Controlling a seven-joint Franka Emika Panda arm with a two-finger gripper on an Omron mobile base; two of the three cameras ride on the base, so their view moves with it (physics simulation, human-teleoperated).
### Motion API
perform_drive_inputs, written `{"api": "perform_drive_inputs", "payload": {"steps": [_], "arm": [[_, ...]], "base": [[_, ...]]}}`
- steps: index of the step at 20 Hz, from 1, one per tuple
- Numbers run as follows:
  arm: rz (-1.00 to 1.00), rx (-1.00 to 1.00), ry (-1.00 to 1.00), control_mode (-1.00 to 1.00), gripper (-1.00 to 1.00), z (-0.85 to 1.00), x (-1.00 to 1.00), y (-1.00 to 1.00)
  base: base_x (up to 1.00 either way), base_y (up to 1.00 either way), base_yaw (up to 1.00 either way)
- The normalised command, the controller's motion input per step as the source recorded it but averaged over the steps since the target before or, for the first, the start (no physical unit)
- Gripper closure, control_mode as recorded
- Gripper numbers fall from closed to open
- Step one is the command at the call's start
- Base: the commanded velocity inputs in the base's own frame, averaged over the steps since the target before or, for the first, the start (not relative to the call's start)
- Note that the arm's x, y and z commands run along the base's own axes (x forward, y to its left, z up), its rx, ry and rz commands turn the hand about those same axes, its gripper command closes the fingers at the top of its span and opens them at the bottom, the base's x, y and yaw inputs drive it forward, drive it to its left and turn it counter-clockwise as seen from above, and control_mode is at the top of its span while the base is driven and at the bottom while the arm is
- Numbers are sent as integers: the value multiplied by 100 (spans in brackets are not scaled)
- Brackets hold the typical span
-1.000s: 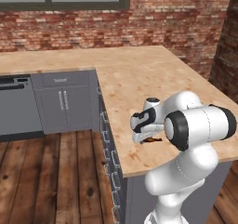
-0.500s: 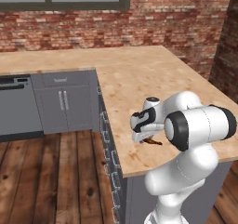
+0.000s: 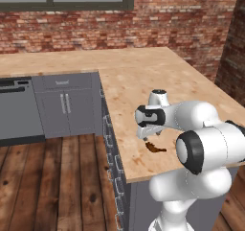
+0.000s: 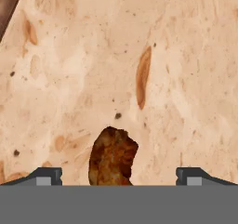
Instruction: Open the fridge, remove the orange, corn, and chicken drumstick, and place them on any counter.
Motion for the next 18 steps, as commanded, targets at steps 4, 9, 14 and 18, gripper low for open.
{"api": "perform_drive_inputs", "payload": {"steps": [4,9,14,18], "arm": [[-3,0,9,-100,-100,100,-6,11],[-15,0,8,-100,-100,100,-51,4],[-15,0,1,-100,-100,100,-86,0],[-14,3,-1,-100,-100,100,-96,0]], "base": [[0,0,0],[0,0,0],[0,0,0],[0,0,0]]}}
